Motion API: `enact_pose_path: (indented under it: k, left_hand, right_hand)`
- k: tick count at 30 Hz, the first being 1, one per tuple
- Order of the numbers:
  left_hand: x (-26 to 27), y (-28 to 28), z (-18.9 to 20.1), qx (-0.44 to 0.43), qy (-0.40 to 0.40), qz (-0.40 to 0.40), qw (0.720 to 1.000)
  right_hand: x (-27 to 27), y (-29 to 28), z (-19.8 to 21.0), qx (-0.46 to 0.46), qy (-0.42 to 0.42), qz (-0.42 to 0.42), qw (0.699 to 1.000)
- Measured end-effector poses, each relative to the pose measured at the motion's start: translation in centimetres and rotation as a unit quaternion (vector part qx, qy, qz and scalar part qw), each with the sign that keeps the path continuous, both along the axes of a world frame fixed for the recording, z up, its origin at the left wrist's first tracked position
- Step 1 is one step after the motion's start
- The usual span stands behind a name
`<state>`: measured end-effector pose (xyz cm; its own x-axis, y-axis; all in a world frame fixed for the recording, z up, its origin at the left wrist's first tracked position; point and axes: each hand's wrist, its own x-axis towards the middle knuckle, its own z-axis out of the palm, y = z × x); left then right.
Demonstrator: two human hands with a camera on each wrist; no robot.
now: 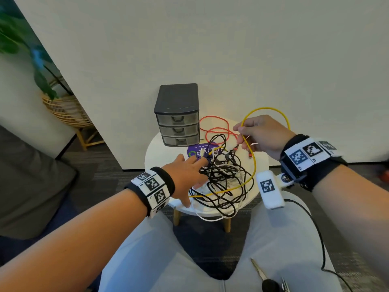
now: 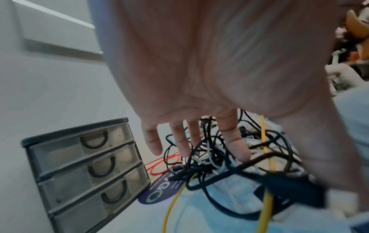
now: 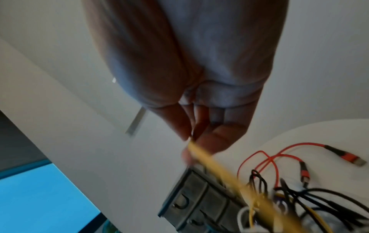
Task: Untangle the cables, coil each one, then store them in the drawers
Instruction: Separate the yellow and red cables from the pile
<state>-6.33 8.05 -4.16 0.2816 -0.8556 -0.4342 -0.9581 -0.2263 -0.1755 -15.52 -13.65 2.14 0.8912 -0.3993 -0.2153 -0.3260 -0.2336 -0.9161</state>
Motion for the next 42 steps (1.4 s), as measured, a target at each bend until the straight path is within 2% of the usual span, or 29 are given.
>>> enact_pose_path:
  k: [2, 5, 7, 9, 11, 13, 16, 20, 24, 27, 29, 31, 34, 39, 42]
  left_hand:
    - [0.2, 0.1, -0.4, -0.013, -0.001, 0.028, 1.000]
    - [0.7, 0.7, -0.5, -0.053, 0.044, 0.051, 0.996]
    - [0.9, 1.0, -0.5, -0.060, 0.045, 0.040, 0.996]
    - [1.1, 1.2, -0.4, -0.069, 0.035, 0.025, 0.997]
    - [1.5, 1.3, -0.1, -0.085, 0.041, 0.019, 0.995]
    - [1.8, 1.4, 0.3, -0.099, 0.060, 0.025, 0.993]
    - [2.2, 1.3, 0.8, -0.120, 0.075, 0.028, 0.990]
    - [2.6, 1.2, 1.2, -0.164, 0.065, 0.013, 0.984]
    - [2.9, 1.3, 1.6, -0.204, 0.059, -0.005, 0.977]
    - [3.0, 1.4, 1.4, -0.248, 0.038, -0.023, 0.968]
    - [3.1, 1.5, 1.0, -0.283, 0.018, -0.042, 0.958]
    - [3.2, 1.3, 0.9, -0.326, 0.013, -0.063, 0.943]
    - [3.2, 1.2, 1.4, -0.398, 0.002, -0.080, 0.914]
    - [4.0, 1.8, 2.5, -0.490, 0.023, 0.022, 0.871]
    - [4.7, 1.5, 3.2, -0.567, 0.068, 0.108, 0.814]
  right_hand:
    - [0.2, 0.1, -0.6, -0.045, 0.029, -0.002, 0.999]
    - [0.0, 0.6, -1.0, -0.143, 0.122, 0.050, 0.981]
    - [-0.4, 1.3, -0.9, -0.221, 0.188, 0.107, 0.951]
    - [-0.8, 2.2, -0.6, -0.320, 0.227, 0.166, 0.905]
    - [-1.1, 3.2, -0.2, -0.394, 0.230, 0.196, 0.868]
    - [-1.1, 4.0, 0.2, -0.439, 0.204, 0.213, 0.849]
    - [-1.1, 4.9, 0.9, -0.480, 0.183, 0.214, 0.831]
    - [-0.8, 5.1, 1.0, -0.513, 0.194, 0.216, 0.808]
    - [-0.8, 4.6, 0.7, -0.547, 0.192, 0.170, 0.797]
    - [-0.5, 4.4, 0.5, -0.561, 0.109, 0.131, 0.810]
    - [0.0, 4.5, 0.2, -0.559, 0.033, 0.156, 0.814]
    - [0.6, 4.7, -0.5, -0.534, -0.002, 0.218, 0.817]
    - [1.2, 4.3, -2.3, -0.425, 0.036, 0.281, 0.860]
    - [0.9, 3.1, -5.2, -0.409, 0.127, 0.317, 0.846]
    - [0.2, 3.3, -6.3, -0.416, 0.142, 0.324, 0.838]
